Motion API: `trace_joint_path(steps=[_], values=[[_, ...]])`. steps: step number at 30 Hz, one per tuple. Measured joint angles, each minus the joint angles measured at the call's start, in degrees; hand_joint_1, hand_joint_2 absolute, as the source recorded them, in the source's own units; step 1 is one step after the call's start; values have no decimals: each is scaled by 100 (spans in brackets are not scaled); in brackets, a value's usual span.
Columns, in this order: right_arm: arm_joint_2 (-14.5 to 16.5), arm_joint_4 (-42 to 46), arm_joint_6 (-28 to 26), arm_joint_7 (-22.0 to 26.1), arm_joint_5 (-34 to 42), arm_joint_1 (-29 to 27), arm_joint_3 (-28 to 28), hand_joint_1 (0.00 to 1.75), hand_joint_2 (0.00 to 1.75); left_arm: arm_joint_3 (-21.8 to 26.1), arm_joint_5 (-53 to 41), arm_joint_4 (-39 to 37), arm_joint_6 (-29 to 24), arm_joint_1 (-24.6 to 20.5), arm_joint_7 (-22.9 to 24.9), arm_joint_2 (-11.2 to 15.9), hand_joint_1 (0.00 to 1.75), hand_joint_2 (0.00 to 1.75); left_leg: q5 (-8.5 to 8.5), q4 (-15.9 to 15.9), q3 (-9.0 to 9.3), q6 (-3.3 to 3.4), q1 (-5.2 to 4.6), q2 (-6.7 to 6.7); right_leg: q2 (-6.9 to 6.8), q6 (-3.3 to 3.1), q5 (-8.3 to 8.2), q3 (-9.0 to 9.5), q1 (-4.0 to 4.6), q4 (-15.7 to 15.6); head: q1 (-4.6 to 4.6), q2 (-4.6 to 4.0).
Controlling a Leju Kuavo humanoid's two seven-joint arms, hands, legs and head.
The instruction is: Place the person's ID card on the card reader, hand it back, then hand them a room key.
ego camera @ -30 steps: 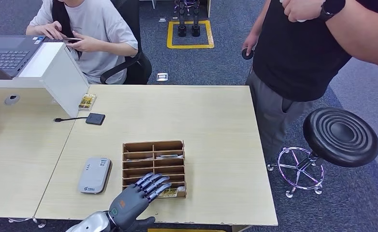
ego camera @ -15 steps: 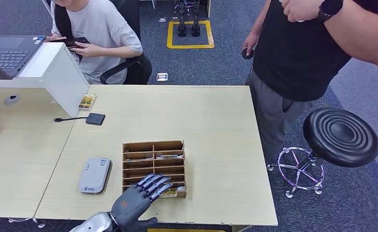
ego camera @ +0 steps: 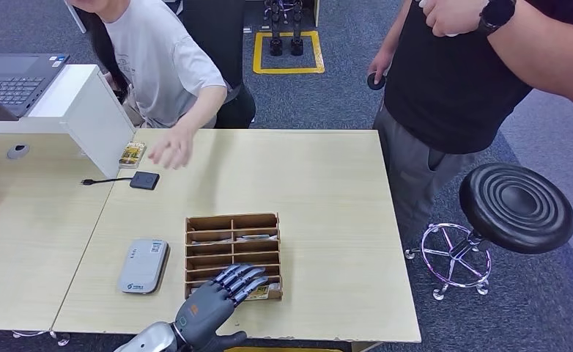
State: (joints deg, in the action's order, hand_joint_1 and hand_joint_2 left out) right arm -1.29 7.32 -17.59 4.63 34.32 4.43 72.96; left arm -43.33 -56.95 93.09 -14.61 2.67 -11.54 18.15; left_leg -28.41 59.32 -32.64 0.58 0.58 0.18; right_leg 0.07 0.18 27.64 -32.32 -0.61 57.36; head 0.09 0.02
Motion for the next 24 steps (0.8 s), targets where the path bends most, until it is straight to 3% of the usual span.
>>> trace_joint_path(steps=[24], values=[[0, -1, -19, 2, 75, 12, 114, 0, 175, -2, -266, -186, -202, -7, 175, -216, 0, 175, 0, 0, 0, 0, 0, 0, 0, 0, 0, 0, 0, 0, -1, 0]])
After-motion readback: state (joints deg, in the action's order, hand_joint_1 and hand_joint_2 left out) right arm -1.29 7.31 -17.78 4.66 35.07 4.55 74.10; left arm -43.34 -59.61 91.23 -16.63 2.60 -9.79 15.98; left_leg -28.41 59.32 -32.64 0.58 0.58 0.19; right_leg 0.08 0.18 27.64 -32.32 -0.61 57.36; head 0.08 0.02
